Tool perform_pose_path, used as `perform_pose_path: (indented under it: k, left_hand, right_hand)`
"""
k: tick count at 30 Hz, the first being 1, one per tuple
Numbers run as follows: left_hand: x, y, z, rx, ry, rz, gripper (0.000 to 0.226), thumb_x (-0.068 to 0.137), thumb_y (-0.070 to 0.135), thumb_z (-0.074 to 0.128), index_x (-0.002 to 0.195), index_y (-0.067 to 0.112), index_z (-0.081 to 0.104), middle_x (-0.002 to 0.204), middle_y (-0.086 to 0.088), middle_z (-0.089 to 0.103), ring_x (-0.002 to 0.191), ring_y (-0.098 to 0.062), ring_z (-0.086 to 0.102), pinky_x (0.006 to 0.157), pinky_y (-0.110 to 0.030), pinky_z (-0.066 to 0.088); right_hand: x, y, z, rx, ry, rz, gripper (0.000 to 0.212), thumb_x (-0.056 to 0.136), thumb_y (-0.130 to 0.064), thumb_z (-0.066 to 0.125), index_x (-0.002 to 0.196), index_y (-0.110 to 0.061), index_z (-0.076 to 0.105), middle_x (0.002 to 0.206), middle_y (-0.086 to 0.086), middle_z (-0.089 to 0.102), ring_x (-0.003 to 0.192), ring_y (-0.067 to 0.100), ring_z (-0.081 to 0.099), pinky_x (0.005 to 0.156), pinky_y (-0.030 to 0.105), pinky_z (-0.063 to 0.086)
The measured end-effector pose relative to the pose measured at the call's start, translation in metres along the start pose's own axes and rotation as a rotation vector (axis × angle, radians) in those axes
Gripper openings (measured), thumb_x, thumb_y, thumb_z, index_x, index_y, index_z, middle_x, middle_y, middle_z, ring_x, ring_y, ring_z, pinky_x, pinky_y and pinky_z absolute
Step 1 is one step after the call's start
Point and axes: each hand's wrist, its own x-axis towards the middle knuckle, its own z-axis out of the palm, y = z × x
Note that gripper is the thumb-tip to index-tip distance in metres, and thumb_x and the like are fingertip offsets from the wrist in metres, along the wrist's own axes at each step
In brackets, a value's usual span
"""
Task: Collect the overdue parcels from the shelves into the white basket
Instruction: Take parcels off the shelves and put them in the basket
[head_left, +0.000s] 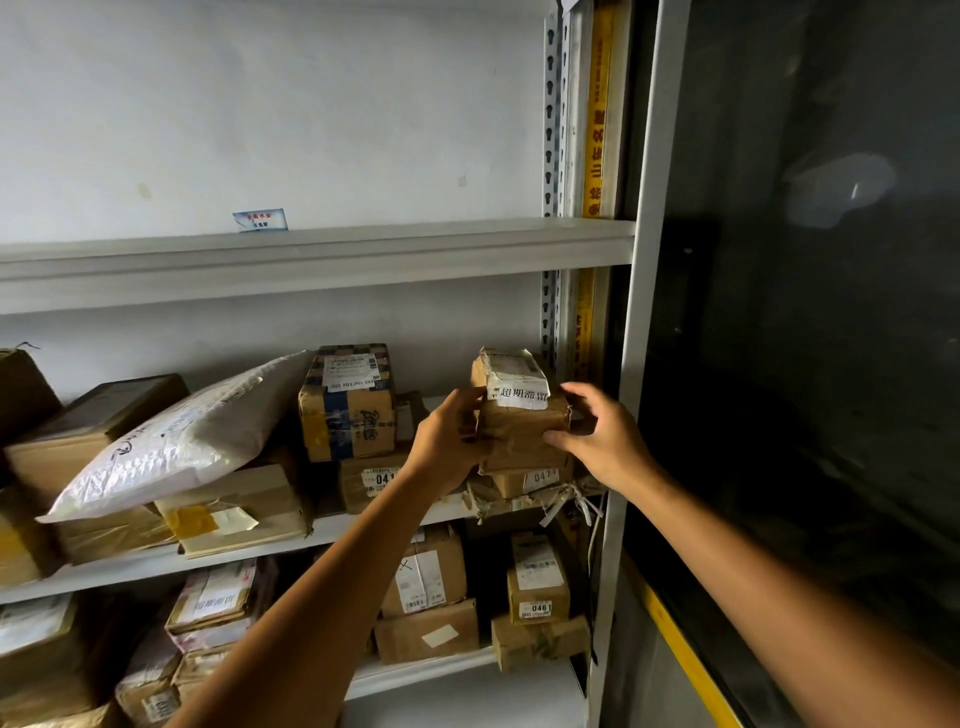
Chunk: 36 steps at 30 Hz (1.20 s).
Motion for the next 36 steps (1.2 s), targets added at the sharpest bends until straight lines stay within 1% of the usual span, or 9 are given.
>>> perform_pose_path:
  k: [4,8,14,16,18,22,26,30,36]
  left_hand:
    - [-0.018,0.009,0.001,-0.02,0.007,0.002,0.072,0.075,0.001,0.082,0.135,0.026,0.052,0.113,0.014,0.055,0.093,-0.008,0.064,0.065,-0.024,0.061]
    - [-0.034,0.018,0.002,-0.07,0.01,-0.005,0.073,0.074,-0.002,0.081,0.135,0.026,0.052,0.113,0.014,0.056,0.101,-0.015,0.065,0.075,-0.04,0.063]
    - [-0.049,0.027,-0.001,-0.112,0.016,-0.006,0.084,0.073,0.0,0.083,0.144,0.023,0.045,0.113,0.02,0.055,0.105,-0.018,0.065,0.082,-0.046,0.061]
    - [-0.048,0.029,-0.004,-0.107,0.001,0.001,0.084,0.075,0.001,0.081,0.146,0.023,0.043,0.114,0.021,0.054,0.102,-0.013,0.063,0.08,-0.038,0.062]
    - [-0.044,0.03,-0.008,-0.099,-0.025,0.026,0.082,0.076,0.002,0.081,0.146,0.024,0.043,0.122,0.011,0.057,0.098,-0.009,0.061,0.072,-0.027,0.061]
    - [-0.032,0.025,-0.013,-0.103,-0.096,0.113,0.08,0.077,0.005,0.082,0.145,0.024,0.045,0.132,0.003,0.056,0.109,-0.015,0.061,0.073,-0.024,0.061]
    - [-0.022,0.018,-0.016,-0.14,-0.217,0.184,0.077,0.077,0.006,0.082,0.143,0.02,0.045,0.128,0.007,0.054,0.108,-0.012,0.059,0.071,-0.016,0.057]
    - [-0.016,0.015,-0.012,-0.228,-0.36,0.202,0.075,0.074,0.006,0.084,0.136,0.025,0.048,0.131,0.002,0.057,0.106,-0.013,0.063,0.081,-0.026,0.06]
    - [-0.03,0.034,0.003,-0.371,-0.503,0.291,0.07,0.075,0.001,0.082,0.133,0.022,0.05,0.122,0.006,0.059,0.102,-0.009,0.065,0.073,-0.017,0.056]
  right_hand:
    - [-0.015,-0.004,-0.006,0.008,0.006,-0.005,0.072,0.078,-0.016,0.08,0.142,-0.024,0.047,0.144,0.003,0.05,0.136,0.021,0.042,0.098,0.026,0.028]
    - [-0.027,-0.006,-0.011,0.029,0.007,0.013,0.075,0.078,-0.019,0.081,0.144,-0.024,0.045,0.146,0.003,0.048,0.137,0.021,0.041,0.106,0.032,0.031]
    - [-0.041,-0.018,-0.016,0.026,0.013,0.006,0.07,0.08,-0.017,0.079,0.142,-0.022,0.047,0.145,0.002,0.049,0.137,0.021,0.04,0.109,0.035,0.031]
    - [-0.044,-0.022,-0.015,0.025,0.038,0.013,0.069,0.079,-0.018,0.08,0.14,-0.024,0.048,0.141,0.002,0.053,0.135,0.021,0.044,0.111,0.039,0.035]
    - [-0.046,-0.026,-0.016,0.023,0.07,0.024,0.069,0.078,-0.019,0.081,0.139,-0.027,0.049,0.138,0.0,0.055,0.132,0.019,0.047,0.109,0.043,0.041]
    - [-0.054,-0.037,-0.015,0.012,0.144,0.053,0.067,0.08,-0.016,0.079,0.138,-0.028,0.049,0.133,-0.008,0.053,0.125,0.008,0.043,0.105,0.031,0.038]
    - [-0.071,-0.044,-0.009,-0.049,0.256,0.103,0.067,0.076,-0.017,0.082,0.135,-0.031,0.051,0.133,-0.003,0.058,0.125,0.015,0.053,0.103,0.043,0.048]
    - [-0.094,-0.059,-0.007,-0.115,0.355,0.165,0.062,0.077,-0.017,0.082,0.13,-0.031,0.054,0.128,-0.008,0.06,0.12,0.011,0.055,0.1,0.042,0.051]
    - [-0.137,-0.082,-0.022,-0.188,0.485,0.224,0.061,0.078,-0.013,0.081,0.131,-0.026,0.055,0.129,-0.006,0.06,0.122,0.013,0.054,0.102,0.042,0.049]
